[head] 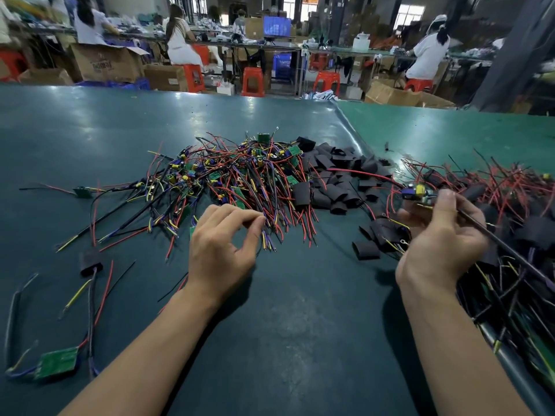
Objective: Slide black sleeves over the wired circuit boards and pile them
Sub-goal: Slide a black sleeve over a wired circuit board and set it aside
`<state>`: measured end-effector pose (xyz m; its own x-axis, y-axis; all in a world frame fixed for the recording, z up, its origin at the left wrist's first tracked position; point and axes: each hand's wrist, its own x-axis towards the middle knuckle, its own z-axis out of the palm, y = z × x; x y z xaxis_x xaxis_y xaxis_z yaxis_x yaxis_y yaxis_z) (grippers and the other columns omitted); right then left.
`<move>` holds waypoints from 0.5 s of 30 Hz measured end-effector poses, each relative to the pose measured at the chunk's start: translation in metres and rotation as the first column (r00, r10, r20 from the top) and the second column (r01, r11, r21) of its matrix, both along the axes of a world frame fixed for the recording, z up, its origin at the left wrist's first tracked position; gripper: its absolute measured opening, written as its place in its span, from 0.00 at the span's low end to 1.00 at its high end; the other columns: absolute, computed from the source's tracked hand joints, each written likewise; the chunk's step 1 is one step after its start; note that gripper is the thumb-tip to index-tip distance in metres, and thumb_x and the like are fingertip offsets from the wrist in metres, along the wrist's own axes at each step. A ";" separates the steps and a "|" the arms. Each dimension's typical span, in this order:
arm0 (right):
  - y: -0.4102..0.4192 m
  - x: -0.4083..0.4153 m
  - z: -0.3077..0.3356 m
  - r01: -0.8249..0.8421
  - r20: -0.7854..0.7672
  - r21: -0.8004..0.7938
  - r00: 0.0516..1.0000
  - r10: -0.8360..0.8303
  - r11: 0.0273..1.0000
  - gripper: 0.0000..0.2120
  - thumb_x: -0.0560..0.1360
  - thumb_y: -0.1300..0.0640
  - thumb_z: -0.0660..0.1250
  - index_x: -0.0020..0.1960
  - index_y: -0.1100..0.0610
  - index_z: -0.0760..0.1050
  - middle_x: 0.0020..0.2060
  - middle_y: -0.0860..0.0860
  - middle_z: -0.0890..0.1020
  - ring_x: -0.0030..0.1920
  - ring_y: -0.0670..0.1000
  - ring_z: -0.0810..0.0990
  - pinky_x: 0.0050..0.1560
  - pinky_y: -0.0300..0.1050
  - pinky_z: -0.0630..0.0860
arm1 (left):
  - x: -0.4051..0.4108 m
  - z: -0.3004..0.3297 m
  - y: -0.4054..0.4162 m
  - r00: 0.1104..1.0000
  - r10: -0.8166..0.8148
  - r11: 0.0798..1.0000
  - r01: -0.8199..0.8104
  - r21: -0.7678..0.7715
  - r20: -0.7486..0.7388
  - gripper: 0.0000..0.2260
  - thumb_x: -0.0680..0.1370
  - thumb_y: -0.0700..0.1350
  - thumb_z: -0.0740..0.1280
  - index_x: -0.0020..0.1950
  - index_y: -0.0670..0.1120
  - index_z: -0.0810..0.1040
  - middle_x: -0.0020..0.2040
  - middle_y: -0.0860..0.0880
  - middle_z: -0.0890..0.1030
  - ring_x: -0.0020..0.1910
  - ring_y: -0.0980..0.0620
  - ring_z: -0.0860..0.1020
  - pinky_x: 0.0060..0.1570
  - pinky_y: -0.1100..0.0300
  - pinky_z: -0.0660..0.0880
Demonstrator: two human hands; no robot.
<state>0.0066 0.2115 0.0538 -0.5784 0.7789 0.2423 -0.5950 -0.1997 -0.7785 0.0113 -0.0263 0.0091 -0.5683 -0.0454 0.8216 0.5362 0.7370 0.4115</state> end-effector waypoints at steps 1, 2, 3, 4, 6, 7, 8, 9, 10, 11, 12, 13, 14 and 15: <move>0.002 -0.001 0.000 -0.029 0.008 -0.031 1.000 0.029 0.999 0.04 0.81 0.61 0.64 0.48 0.56 0.72 0.41 0.55 0.80 0.32 0.52 0.81 0.35 0.45 0.80 | 0.001 0.000 0.001 1.000 -0.012 1.000 0.012 -0.003 0.001 0.04 0.76 0.40 0.71 0.43 0.42 0.84 0.38 0.50 0.81 0.38 0.47 0.75 0.42 0.53 0.72; 0.003 -0.001 0.000 -0.062 0.018 -0.058 0.998 0.063 0.996 0.04 0.81 0.61 0.63 0.48 0.57 0.71 0.43 0.57 0.78 0.32 0.53 0.82 0.36 0.46 0.80 | 0.002 0.000 0.002 0.999 -0.037 0.999 0.037 -0.015 0.003 0.04 0.75 0.40 0.72 0.42 0.42 0.84 0.38 0.50 0.81 0.37 0.47 0.75 0.42 0.53 0.73; 0.002 -0.001 -0.001 -0.096 0.024 -0.078 0.995 0.098 0.992 0.04 0.82 0.62 0.62 0.48 0.57 0.71 0.45 0.58 0.78 0.34 0.55 0.83 0.37 0.46 0.80 | 0.003 0.000 0.003 0.998 -0.061 0.998 0.061 -0.035 0.008 0.04 0.75 0.40 0.72 0.41 0.41 0.84 0.37 0.50 0.82 0.37 0.46 0.75 0.42 0.52 0.73; 0.000 -0.001 -0.002 -0.123 0.027 -0.086 0.992 0.125 0.989 0.04 0.82 0.62 0.61 0.48 0.57 0.71 0.46 0.58 0.78 0.35 0.57 0.84 0.38 0.47 0.81 | 0.002 0.000 0.004 0.997 -0.076 0.996 0.076 -0.056 0.015 0.04 0.75 0.40 0.72 0.41 0.41 0.84 0.37 0.49 0.82 0.37 0.46 0.75 0.42 0.52 0.74; -0.004 -0.001 -0.003 -0.146 0.021 -0.079 0.989 0.148 0.986 0.05 0.83 0.61 0.60 0.49 0.58 0.73 0.47 0.58 0.78 0.38 0.59 0.84 0.39 0.49 0.81 | 0.003 -0.001 0.002 0.997 -0.073 0.994 0.075 -0.077 0.029 0.04 0.75 0.40 0.72 0.42 0.41 0.84 0.37 0.49 0.82 0.37 0.45 0.75 0.41 0.51 0.74; -0.005 0.000 -0.002 -0.149 0.007 -0.085 0.989 0.150 0.985 0.06 0.83 0.61 0.59 0.50 0.58 0.73 0.47 0.59 0.79 0.38 0.60 0.84 0.40 0.49 0.81 | 0.005 -0.002 0.001 0.997 -0.066 0.995 0.069 -0.075 0.039 0.04 0.75 0.40 0.72 0.42 0.41 0.84 0.37 0.49 0.82 0.37 0.45 0.75 0.42 0.51 0.74; -0.005 0.001 -0.001 -0.153 -0.011 -0.107 0.988 0.153 0.982 0.07 0.83 0.61 0.57 0.50 0.58 0.73 0.46 0.60 0.79 0.39 0.60 0.84 0.40 0.49 0.81 | 0.007 -0.002 0.001 0.997 -0.064 0.995 0.067 -0.072 0.049 0.04 0.75 0.40 0.72 0.42 0.41 0.84 0.37 0.49 0.82 0.37 0.45 0.75 0.42 0.51 0.74; -0.005 0.003 0.000 -0.160 -0.025 -0.138 0.987 0.158 0.977 0.08 0.83 0.61 0.56 0.51 0.59 0.73 0.45 0.61 0.79 0.40 0.60 0.85 0.40 0.48 0.81 | 0.010 -0.003 0.002 0.996 -0.066 0.994 0.071 -0.081 0.062 0.04 0.75 0.40 0.72 0.42 0.41 0.84 0.37 0.49 0.82 0.38 0.45 0.75 0.43 0.51 0.74; -0.004 0.004 0.000 -0.166 -0.036 -0.164 0.986 0.162 0.972 0.09 0.83 0.61 0.55 0.52 0.59 0.73 0.43 0.61 0.80 0.40 0.60 0.85 0.40 0.48 0.81 | 0.013 -0.004 0.004 0.994 -0.074 0.990 0.083 -0.113 0.076 0.04 0.75 0.41 0.72 0.42 0.42 0.84 0.38 0.49 0.82 0.39 0.46 0.75 0.44 0.51 0.74; -0.005 0.006 0.001 -0.168 -0.045 -0.179 0.986 0.163 0.969 0.09 0.83 0.61 0.55 0.52 0.59 0.73 0.42 0.61 0.81 0.41 0.61 0.84 0.40 0.48 0.81 | 0.014 -0.005 0.007 0.992 -0.087 0.982 0.100 -0.158 0.088 0.03 0.75 0.41 0.72 0.42 0.42 0.84 0.38 0.49 0.82 0.39 0.45 0.76 0.44 0.51 0.74; -0.005 0.007 0.001 -0.163 -0.046 -0.181 0.986 0.157 0.970 0.09 0.83 0.61 0.55 0.53 0.59 0.73 0.42 0.60 0.81 0.41 0.61 0.84 0.40 0.48 0.81 | 0.014 -0.005 0.011 0.989 -0.103 0.972 0.122 -0.203 0.102 0.03 0.75 0.41 0.72 0.43 0.41 0.84 0.39 0.49 0.82 0.40 0.45 0.76 0.45 0.52 0.74; -0.006 0.008 0.001 -0.157 -0.038 -0.173 0.987 0.153 0.972 0.09 0.83 0.61 0.55 0.52 0.59 0.74 0.42 0.60 0.81 0.41 0.61 0.84 0.40 0.48 0.81 | 0.013 -0.004 0.015 0.986 -0.118 0.960 0.145 -0.241 0.121 0.03 0.75 0.41 0.72 0.43 0.41 0.83 0.39 0.48 0.82 0.40 0.45 0.76 0.45 0.52 0.74; -0.007 0.009 0.001 -0.155 -0.031 -0.161 0.988 0.152 0.975 0.09 0.84 0.61 0.55 0.53 0.60 0.74 0.42 0.61 0.81 0.41 0.61 0.84 0.39 0.49 0.81 | 0.010 -0.002 0.020 0.981 -0.135 0.943 0.170 -0.285 0.140 0.04 0.75 0.41 0.71 0.44 0.41 0.83 0.40 0.48 0.82 0.41 0.44 0.76 0.46 0.52 0.74; -0.008 0.010 0.000 -0.161 -0.028 -0.151 0.987 0.159 0.975 0.08 0.84 0.61 0.55 0.53 0.60 0.74 0.42 0.61 0.80 0.41 0.62 0.84 0.39 0.49 0.81 | 0.004 0.002 0.025 0.975 -0.149 0.915 0.199 -0.350 0.166 0.05 0.76 0.42 0.70 0.44 0.41 0.83 0.41 0.47 0.82 0.42 0.44 0.77 0.47 0.52 0.74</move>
<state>0.0166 0.2036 0.0541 -0.6958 0.7048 0.1381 -0.5573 -0.4086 -0.7228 0.0154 -0.0008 0.0107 -0.6452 0.3505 0.6789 0.6284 0.7488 0.2107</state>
